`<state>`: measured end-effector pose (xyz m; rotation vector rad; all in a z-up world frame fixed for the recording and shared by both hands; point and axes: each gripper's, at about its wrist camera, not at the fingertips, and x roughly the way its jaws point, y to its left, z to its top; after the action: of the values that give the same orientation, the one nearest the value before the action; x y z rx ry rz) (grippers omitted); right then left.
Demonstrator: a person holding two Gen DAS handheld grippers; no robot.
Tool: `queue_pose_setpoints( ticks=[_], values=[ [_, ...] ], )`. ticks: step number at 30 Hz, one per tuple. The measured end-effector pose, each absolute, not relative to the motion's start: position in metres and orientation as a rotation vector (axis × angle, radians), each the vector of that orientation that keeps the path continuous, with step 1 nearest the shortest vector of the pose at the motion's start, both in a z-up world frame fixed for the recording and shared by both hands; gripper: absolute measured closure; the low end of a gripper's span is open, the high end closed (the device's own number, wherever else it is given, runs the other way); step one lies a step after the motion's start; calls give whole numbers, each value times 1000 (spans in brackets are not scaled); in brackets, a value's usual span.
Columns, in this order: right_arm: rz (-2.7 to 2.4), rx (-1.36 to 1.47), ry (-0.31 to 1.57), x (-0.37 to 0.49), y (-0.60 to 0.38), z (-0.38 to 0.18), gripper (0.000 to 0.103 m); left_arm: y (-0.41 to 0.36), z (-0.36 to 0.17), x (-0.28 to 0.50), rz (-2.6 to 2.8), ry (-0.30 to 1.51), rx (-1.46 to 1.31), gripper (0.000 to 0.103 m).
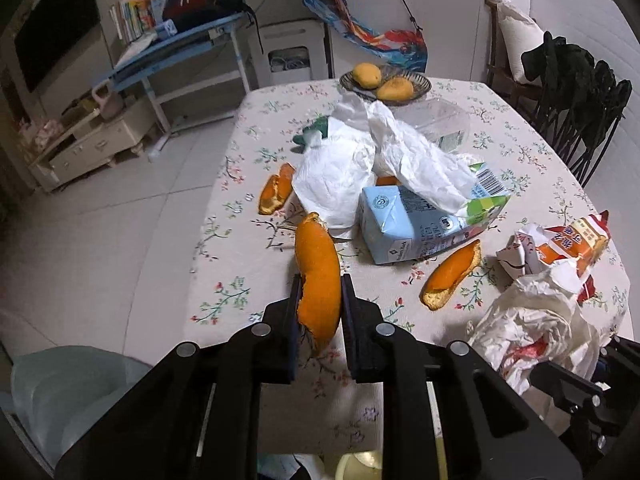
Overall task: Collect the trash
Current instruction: 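Close the left tool on the long orange peel and lift it, then open the right tool over the yellow basin while the left tool drops the peel there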
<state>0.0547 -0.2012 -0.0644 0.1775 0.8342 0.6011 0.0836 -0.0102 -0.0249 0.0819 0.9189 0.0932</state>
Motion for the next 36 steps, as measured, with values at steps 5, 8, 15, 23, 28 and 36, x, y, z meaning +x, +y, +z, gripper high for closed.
queue_pose_setpoints(
  ticks=[5,8,15,23,28,36],
  values=[
    [609,176,816,47,-201,-57,83,-6,-10,65,97,895,88,86],
    [612,178,806,42,-201,-53,83,-2,-5,55,101,886,86,86],
    [615,177,785,23,-200,-47,83,18,14,21,92,855,17,86],
    [618,134,818,-3,-191,-47,83,24,16,-23,16,884,-67,86],
    [622,109,870,-22,-190,-58,82,20,5,-48,-45,924,-125,86],
    [605,73,970,-40,-188,-78,81,12,-9,-71,-100,969,-160,86]
  ],
)
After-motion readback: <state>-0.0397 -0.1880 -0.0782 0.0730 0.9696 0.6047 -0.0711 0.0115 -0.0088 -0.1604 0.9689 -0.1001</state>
